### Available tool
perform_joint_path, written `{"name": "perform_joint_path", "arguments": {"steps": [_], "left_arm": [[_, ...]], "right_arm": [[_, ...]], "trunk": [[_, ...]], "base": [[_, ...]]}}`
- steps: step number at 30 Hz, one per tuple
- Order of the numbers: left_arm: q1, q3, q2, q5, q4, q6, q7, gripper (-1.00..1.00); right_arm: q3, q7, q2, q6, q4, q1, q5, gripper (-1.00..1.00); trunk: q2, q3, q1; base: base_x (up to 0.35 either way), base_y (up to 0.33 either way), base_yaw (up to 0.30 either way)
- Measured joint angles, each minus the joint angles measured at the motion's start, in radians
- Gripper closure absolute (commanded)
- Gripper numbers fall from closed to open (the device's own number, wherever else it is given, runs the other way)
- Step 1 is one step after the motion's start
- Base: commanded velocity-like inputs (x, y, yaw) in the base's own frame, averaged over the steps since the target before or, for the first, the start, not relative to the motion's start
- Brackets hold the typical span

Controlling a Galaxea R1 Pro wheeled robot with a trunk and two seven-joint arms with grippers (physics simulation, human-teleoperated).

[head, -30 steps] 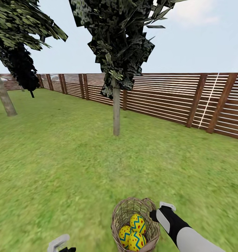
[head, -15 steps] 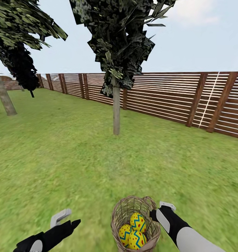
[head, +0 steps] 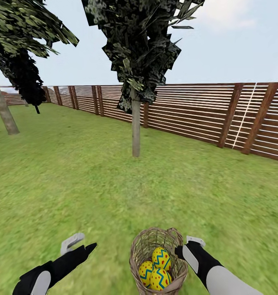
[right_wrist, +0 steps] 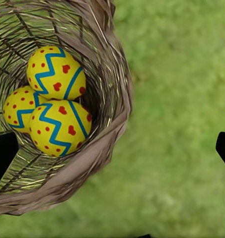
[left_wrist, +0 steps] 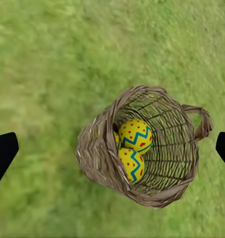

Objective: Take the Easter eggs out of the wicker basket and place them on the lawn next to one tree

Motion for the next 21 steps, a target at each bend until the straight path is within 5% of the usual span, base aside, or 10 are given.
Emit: {"name": "perform_joint_path", "arguments": {"steps": [6,9,14,21], "left_arm": [[-0.095,0.041,0.003,0.002,-0.006,0.003,0.009,-1.0],[-0.13,0.054,-0.006,-0.004,0.077,0.003,0.081,-1.0],[-0.137,0.057,-0.018,-0.004,0.123,-0.003,0.161,-1.0],[-0.137,0.057,-0.016,-0.007,0.13,-0.003,0.165,-1.0]], "right_arm": [[0.001,0.0,-0.001,-0.003,-0.002,0.0,0.003,-1.0],[0.002,0.0,0.001,-0.011,0.001,0.0,0.004,-1.0],[0.003,0.0,0.002,-0.038,0.004,0.0,0.006,-1.0],[0.002,-0.002,0.003,-0.043,-0.005,0.0,0.018,-1.0]], "trunk": [[-0.042,-0.019,0.023],[-0.063,-0.028,0.035],[-0.098,-0.044,0.054],[-0.147,-0.066,0.081]], "base": [[0.0,0.0,0.0],[0.0,0.0,0.0],[0.0,0.0,0.0],[0.0,0.0,0.005]]}}
